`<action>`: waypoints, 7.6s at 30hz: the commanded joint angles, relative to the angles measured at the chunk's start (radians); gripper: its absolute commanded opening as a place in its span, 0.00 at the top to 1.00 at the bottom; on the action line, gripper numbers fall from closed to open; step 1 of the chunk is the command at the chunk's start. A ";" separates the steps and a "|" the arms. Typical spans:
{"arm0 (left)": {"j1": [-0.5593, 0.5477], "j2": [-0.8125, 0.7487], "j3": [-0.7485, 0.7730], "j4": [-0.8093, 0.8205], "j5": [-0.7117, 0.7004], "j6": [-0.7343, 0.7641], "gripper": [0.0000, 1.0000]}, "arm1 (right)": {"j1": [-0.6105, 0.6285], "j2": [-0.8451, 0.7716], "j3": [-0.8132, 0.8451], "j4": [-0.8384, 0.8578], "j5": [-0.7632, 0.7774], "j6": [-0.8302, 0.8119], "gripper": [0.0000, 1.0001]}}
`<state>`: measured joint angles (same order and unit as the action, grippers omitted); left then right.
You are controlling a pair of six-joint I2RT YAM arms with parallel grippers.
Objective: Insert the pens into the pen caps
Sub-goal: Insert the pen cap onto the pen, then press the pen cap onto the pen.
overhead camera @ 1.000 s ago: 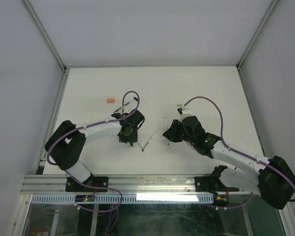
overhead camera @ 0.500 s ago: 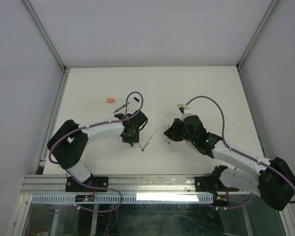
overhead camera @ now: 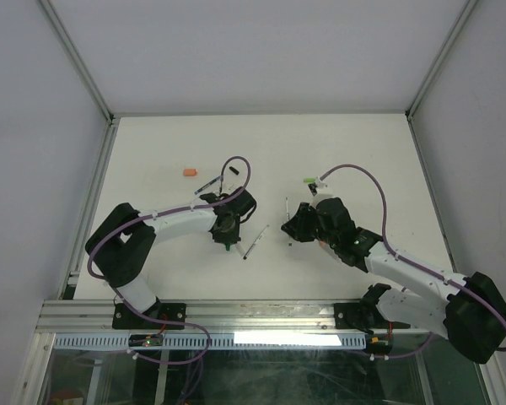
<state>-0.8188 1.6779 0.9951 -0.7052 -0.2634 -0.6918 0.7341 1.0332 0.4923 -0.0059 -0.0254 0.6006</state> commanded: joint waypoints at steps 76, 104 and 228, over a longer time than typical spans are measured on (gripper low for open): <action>0.156 -0.369 -0.241 0.367 0.203 -0.173 0.81 | 0.320 0.568 0.037 0.654 -0.305 0.428 1.00; 0.157 -0.369 -0.247 0.374 0.217 -0.166 0.81 | 0.320 0.576 0.051 0.637 -0.254 0.457 1.00; 0.157 -0.655 -0.218 0.386 0.105 -0.184 0.45 | 0.286 0.426 0.016 0.603 -0.066 0.183 1.00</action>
<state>-0.6720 1.0821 0.7025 -0.3321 -0.0990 -0.8799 1.0206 1.5463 0.5148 0.4870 -0.1333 0.8902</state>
